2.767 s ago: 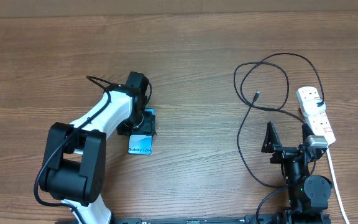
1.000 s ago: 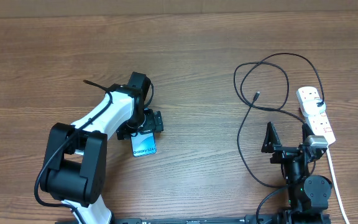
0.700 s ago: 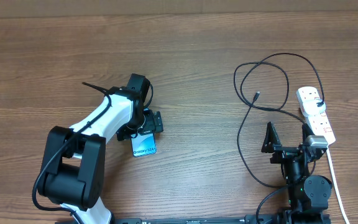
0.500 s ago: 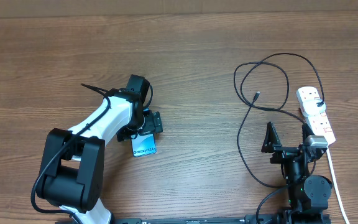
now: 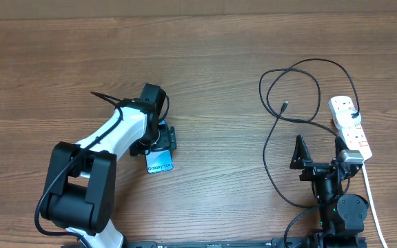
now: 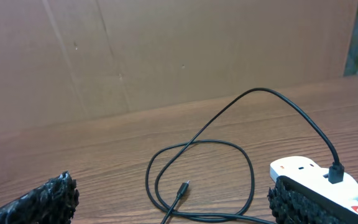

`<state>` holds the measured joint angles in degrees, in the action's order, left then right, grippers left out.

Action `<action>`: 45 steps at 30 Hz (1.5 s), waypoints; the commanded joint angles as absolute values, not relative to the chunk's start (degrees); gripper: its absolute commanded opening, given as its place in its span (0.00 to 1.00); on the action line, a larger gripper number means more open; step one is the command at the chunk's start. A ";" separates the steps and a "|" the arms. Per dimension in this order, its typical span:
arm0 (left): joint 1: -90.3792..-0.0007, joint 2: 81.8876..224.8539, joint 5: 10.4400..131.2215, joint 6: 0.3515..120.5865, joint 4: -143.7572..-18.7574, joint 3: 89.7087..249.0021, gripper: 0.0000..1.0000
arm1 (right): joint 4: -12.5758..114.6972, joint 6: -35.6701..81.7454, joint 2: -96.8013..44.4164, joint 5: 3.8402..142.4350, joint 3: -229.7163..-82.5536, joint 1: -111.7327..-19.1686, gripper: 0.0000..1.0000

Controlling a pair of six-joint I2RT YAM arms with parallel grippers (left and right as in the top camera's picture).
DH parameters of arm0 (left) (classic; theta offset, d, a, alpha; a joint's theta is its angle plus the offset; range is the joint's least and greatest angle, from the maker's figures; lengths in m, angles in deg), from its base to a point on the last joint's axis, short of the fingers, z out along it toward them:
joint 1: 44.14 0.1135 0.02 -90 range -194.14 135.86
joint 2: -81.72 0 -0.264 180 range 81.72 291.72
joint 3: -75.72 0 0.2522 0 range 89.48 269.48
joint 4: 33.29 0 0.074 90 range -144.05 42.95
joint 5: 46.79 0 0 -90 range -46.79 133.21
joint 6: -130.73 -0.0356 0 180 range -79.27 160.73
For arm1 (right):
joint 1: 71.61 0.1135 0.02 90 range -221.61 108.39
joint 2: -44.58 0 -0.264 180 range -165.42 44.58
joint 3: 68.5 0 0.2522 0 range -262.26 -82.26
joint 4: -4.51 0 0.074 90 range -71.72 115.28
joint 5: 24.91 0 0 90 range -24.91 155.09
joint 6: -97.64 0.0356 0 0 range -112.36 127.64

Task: Plug charger to phone and switch on socket
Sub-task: 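Close the left gripper on the phone's long edges, then lift the phone with the left gripper and tilt it upright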

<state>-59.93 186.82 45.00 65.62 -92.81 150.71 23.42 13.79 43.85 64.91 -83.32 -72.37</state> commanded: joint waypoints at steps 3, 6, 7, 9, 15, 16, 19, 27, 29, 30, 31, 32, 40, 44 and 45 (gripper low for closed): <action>-59.93 191.15 44.67 64.50 -92.96 147.24 0.77 | 23.05 13.55 44.42 65.17 -82.71 -72.63 1.00; -59.93 191.15 44.67 64.50 -92.94 147.24 0.70 | 23.05 13.55 44.42 65.17 -82.71 -72.63 1.00; -59.93 191.15 44.67 64.50 -92.94 147.24 0.70 | 23.05 13.55 44.42 65.15 -82.71 -72.63 1.00; -59.93 191.15 44.62 64.50 -92.92 147.32 0.69 | 23.05 13.55 44.42 65.17 -82.71 -72.63 1.00; -59.93 191.13 44.47 64.52 -93.86 148.74 0.66 | 23.05 13.55 44.42 65.15 -82.71 -72.63 1.00; -59.93 191.13 44.47 64.50 -94.60 149.47 0.64 | 23.05 13.55 44.42 65.17 -82.71 -72.63 1.00; -59.93 191.13 44.45 64.50 -96.00 151.10 0.64 | 23.05 13.55 44.42 65.15 -82.71 -72.63 1.00; -59.91 191.13 44.49 64.52 -100.28 156.26 0.64 | 23.05 13.55 44.42 65.15 -82.71 -72.63 1.00; -59.93 191.13 44.51 64.52 -101.33 157.47 0.64 | 23.05 13.55 44.42 65.17 -82.71 -72.63 1.00; -59.93 191.13 44.51 64.52 -101.68 157.86 0.64 | 23.05 13.55 44.42 65.17 -82.71 -72.63 1.00; -59.93 191.13 44.51 64.52 -102.16 158.41 0.64 | 23.05 13.55 44.42 65.15 -82.71 -72.63 1.00; -59.93 191.13 44.54 64.52 -102.54 158.84 0.64 | 23.05 13.55 44.42 65.17 -82.71 -72.63 1.00; -59.93 191.13 45.04 64.55 -106.21 162.03 0.64 | 23.05 13.55 44.42 65.17 -82.71 -72.63 1.00; -59.93 191.13 48.62 64.55 -108.83 163.87 0.64 | 23.05 13.55 44.42 65.17 -82.71 -72.63 1.00; -59.93 191.13 49.72 64.55 -109.53 164.31 0.64 | 23.05 13.55 44.42 65.17 -82.71 -72.63 1.00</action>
<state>-59.91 190.84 45.83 65.59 -108.28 161.66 23.44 13.79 43.85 64.89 -83.32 -72.37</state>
